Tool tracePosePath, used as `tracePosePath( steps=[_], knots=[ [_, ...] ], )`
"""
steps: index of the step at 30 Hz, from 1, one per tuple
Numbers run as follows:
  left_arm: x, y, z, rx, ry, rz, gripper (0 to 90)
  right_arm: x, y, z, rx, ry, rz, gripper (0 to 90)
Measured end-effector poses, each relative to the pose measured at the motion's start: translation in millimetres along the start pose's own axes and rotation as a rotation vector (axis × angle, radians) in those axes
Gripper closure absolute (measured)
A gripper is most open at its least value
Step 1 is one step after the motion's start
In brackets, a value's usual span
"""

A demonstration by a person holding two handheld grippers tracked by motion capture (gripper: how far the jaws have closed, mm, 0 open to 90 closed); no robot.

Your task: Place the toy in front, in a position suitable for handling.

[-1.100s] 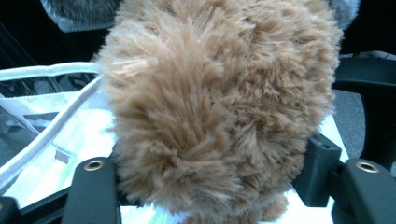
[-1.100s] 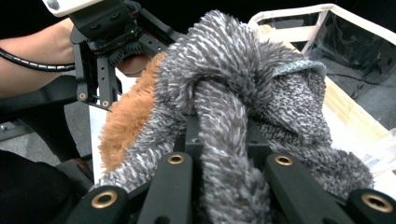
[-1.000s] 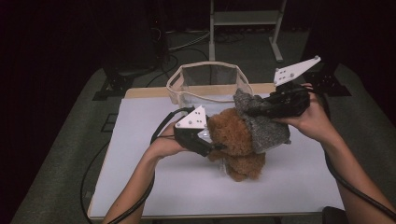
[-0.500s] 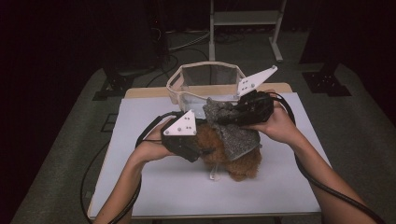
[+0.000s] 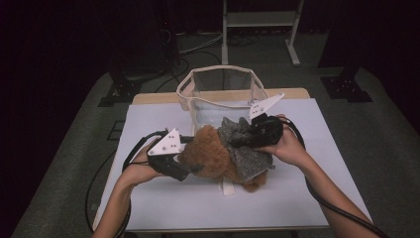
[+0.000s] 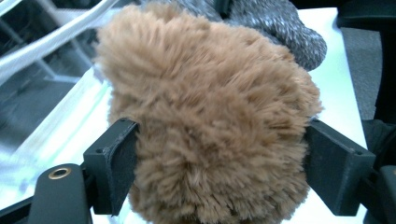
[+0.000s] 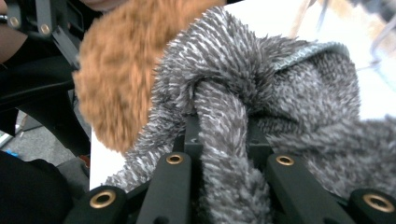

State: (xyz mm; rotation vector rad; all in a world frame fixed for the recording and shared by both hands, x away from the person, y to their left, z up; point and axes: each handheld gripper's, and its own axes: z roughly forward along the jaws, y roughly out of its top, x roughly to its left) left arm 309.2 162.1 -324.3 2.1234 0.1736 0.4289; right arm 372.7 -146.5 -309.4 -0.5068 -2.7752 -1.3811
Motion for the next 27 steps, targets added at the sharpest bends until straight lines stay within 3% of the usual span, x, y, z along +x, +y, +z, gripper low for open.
tracePosePath(
  steps=[5,8,12,15,17,20,23,27],
  knots=[
    [-5.5,-12.0,-15.9,-0.026,0.042,0.011,18.1,0.7,-3.4,24.7,0.000,0.027,0.005,76.5],
    [-9.6,-18.1,-20.9,-0.047,0.046,0.025,17.6,2.9,-1.4,35.5,0.006,0.038,0.000,76.4],
    [-12.3,-27.9,-12.8,-0.007,0.054,0.020,17.6,6.0,1.1,44.1,0.019,0.034,-0.016,76.2],
    [-7.9,-40.0,-7.7,0.020,0.066,-0.019,17.5,5.8,-1.2,39.5,0.022,0.022,-0.013,75.9],
    [-4.2,-49.9,-6.7,0.033,0.074,-0.051,17.5,3.8,-8.2,32.2,0.039,-0.012,-0.019,75.6],
    [-1.7,-57.9,-7.5,0.028,0.076,-0.075,17.5,-3.2,-25.6,21.1,0.037,-0.025,0.034,75.5],
    [-0.1,-57.6,-12.7,0.008,0.092,-0.073,17.5,-13.4,-46.3,8.6,0.006,-0.036,0.091,75.5],
    [-2.4,-48.2,-18.6,-0.022,0.093,-0.026,17.3,-18.7,-61.5,-1.2,-0.020,-0.052,0.133,75.5]
  ],
)
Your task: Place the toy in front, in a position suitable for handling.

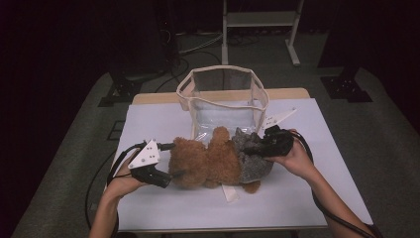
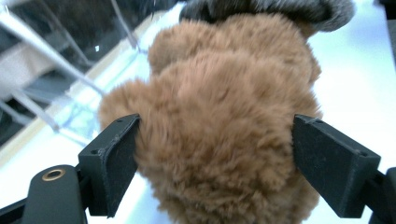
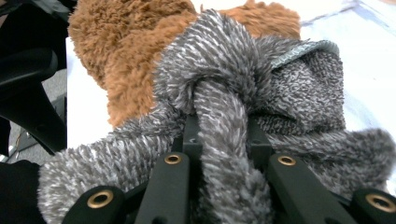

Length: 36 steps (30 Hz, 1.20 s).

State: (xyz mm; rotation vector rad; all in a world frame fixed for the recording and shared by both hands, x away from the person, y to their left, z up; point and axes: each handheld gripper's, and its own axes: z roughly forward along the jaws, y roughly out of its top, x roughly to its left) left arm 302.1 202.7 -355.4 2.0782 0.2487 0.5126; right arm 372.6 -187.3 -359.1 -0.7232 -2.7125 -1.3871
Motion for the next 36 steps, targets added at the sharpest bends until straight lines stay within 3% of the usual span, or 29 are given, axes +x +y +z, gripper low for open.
tracePosePath(
  steps=[4,6,9,12,19,25,27,30,36],
  knots=[
    [-3.7,1.6,5.3,0.010,-0.027,0.035,16.9,-2.9,-4.8,-2.1,-0.010,-0.013,0.010,75.5],
    [-3.7,-5.7,12.9,0.052,-0.039,0.032,16.9,-4.9,-8.3,-3.1,-0.004,-0.019,0.019,75.5],
    [-1.0,-19.3,22.7,0.110,-0.025,0.020,16.8,-10.4,-15.4,-3.4,0.008,-0.031,0.037,75.5],
    [5.7,-29.2,24.6,0.065,-0.009,-0.019,13.5,-14.4,-19.5,2.6,0.013,-0.026,0.054,75.4],
    [20.3,-39.8,24.8,0.088,0.057,-0.040,7.9,-16.1,-13.4,16.4,0.017,-0.017,0.047,75.4],
    [22.1,-53.3,45.0,0.102,0.034,-0.071,2.2,-15.3,-18.3,24.8,-0.003,0.002,0.059,75.6],
    [21.6,-52.1,47.0,0.106,0.049,-0.073,11.8,-13.1,-19.8,30.4,-0.013,0.021,0.062,76.0],
    [22.2,-48.0,44.1,0.104,0.029,-0.083,26.2,-8.4,-20.2,34.4,-0.023,0.030,0.059,76.9],
    [18.5,-35.1,38.8,0.118,-0.034,-0.113,32.7,7.7,-12.0,19.7,-0.075,0.073,0.034,77.6]
  ],
)
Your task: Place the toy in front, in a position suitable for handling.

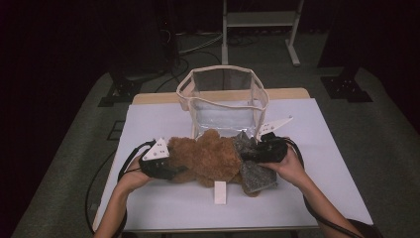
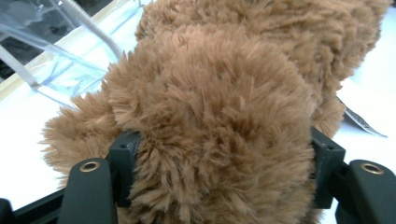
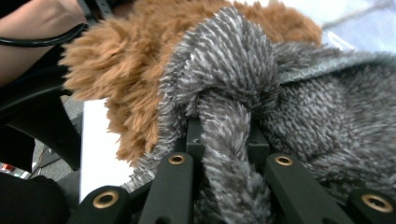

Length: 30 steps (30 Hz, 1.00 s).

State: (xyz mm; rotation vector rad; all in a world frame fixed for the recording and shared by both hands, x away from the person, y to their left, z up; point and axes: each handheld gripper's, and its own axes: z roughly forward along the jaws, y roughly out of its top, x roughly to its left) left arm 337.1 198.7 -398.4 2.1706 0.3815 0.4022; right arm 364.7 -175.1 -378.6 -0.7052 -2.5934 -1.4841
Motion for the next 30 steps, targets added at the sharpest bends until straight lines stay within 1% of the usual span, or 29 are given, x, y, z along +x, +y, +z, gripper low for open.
tracePosePath(
  steps=[2,6,9,11,12,13,15,16,17,18,19,20,21,23,24,25,27,28,30],
  knots=[
    [-2.3,1.7,-2.3,0.010,-0.017,-0.007,33.1,4.1,2.4,-3.1,-0.002,0.012,-0.007,77.6],
    [-13.7,6.7,-12.1,0.022,-0.091,-0.007,33.5,12.2,3.3,-8.1,-0.017,0.031,-0.010,77.7],
    [-18.4,7.1,-18.7,0.051,-0.119,-0.005,33.3,20.7,2.7,-10.6,-0.015,0.035,-0.027,77.7],
    [-17.1,4.2,-18.4,0.069,-0.110,-0.003,32.3,23.3,0.3,-8.5,-0.001,0.029,-0.037,77.6],
    [-16.0,3.6,-18.2,0.072,-0.109,-0.005,29.2,21.0,-3.3,-6.1,-0.003,0.030,-0.025,77.6],
    [-15.1,3.4,-18.3,0.068,-0.095,-0.007,25.5,18.2,-6.1,-5.1,-0.008,0.034,-0.011,77.6],
    [-14.9,4.6,-19.5,0.057,-0.066,0.007,18.4,11.9,-13.1,-5.7,-0.016,0.034,0.019,77.6],
    [-15.9,5.9,-20.2,0.051,-0.069,0.012,14.1,10.1,-16.0,-8.0,-0.017,0.027,0.026,77.6],
    [-17.2,7.5,-20.7,0.036,-0.066,0.027,11.7,8.6,-18.6,-11.1,-0.023,0.020,0.032,77.5],
    [-18.4,8.8,-21.2,0.030,-0.064,0.037,11.1,7.5,-21.1,-14.7,-0.028,0.016,0.039,77.4],
    [-19.6,10.8,-21.4,0.022,-0.067,0.061,11.1,7.0,-23.1,-17.6,-0.028,0.011,0.041,77.4],
    [-19.7,11.7,-21.1,0.022,-0.067,0.068,12.1,6.4,-26.3,-21.9,-0.027,0.005,0.046,77.4],
    [-19.0,12.6,-19.9,0.033,-0.068,0.069,14.1,6.5,-28.3,-24.2,-0.027,0.003,0.052,77.4],
    [-17.4,12.8,-18.1,0.048,-0.055,0.087,18.4,8.4,-33.9,-28.9,-0.022,0.012,0.051,77.3],
    [-16.9,12.8,-17.4,0.046,-0.051,0.082,20.8,11.0,-35.9,-29.4,-0.015,0.014,0.039,77.2],
    [-16.6,13.1,-16.4,0.045,-0.045,0.076,21.3,13.1,-36.8,-29.1,-0.012,0.019,0.038,77.1],
    [-16.8,15.7,-15.7,0.047,-0.048,0.080,21.2,15.9,-37.3,-25.9,-0.018,0.031,0.031,77.1],
    [-17.2,17.6,-15.8,0.048,-0.047,0.090,20.3,16.3,-36.5,-23.2,-0.022,0.032,0.030,77.1],
    [-21.8,27.3,-15.6,0.052,-0.047,0.122,19.4,14.8,-34.1,-17.7,-0.029,0.039,0.035,77.1]
  ],
)
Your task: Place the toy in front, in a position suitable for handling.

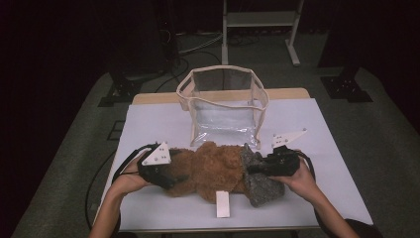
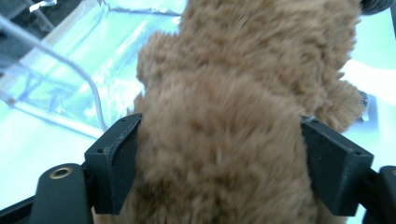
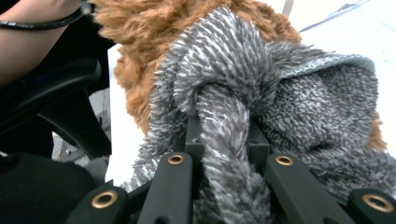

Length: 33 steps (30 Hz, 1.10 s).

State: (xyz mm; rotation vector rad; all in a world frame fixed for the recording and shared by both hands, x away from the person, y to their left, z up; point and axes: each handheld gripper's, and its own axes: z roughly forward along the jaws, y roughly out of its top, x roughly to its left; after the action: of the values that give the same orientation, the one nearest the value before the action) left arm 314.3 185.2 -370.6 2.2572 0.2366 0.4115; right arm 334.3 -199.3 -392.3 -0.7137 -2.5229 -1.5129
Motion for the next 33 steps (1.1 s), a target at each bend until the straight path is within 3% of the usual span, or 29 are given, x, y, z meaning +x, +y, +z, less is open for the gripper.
tracePosePath(
  steps=[7,14,17,21,26,28,30,33],
  knots=[
    [-18.0,47.9,19.6,-0.036,-0.054,0.125,12.5,-7.3,4.5,3.4,-0.022,0.004,0.016,77.0],
    [-26.8,84.0,52.1,-0.023,-0.094,0.187,7.7,-10.0,-5.4,-9.2,-0.062,-0.014,0.039,76.8],
    [-27.6,89.5,66.2,0.035,-0.083,0.208,4.9,-10.4,-9.9,-16.6,-0.070,-0.022,0.045,76.8],
    [-26.1,89.7,79.8,0.090,-0.102,0.196,2.4,-8.9,-15.2,-22.1,-0.077,-0.029,0.049,76.8],
    [-30.3,98.8,90.8,0.159,-0.111,0.232,1.3,-10.6,-22.0,-15.4,-0.070,-0.014,0.058,76.8],
    [-33.3,103.1,90.9,0.192,-0.115,0.285,13.8,-11.5,-21.0,-10.0,-0.054,-0.012,0.061,76.8],
    [-35.0,104.6,89.7,0.202,-0.088,0.302,30.0,-10.4,-16.8,-6.0,-0.046,-0.016,0.049,76.8],
    [-29.9,103.2,81.5,0.163,-0.091,0.268,40.0,-9.3,-7.8,-2.7,-0.039,-0.033,0.040,76.8]
  ],
)
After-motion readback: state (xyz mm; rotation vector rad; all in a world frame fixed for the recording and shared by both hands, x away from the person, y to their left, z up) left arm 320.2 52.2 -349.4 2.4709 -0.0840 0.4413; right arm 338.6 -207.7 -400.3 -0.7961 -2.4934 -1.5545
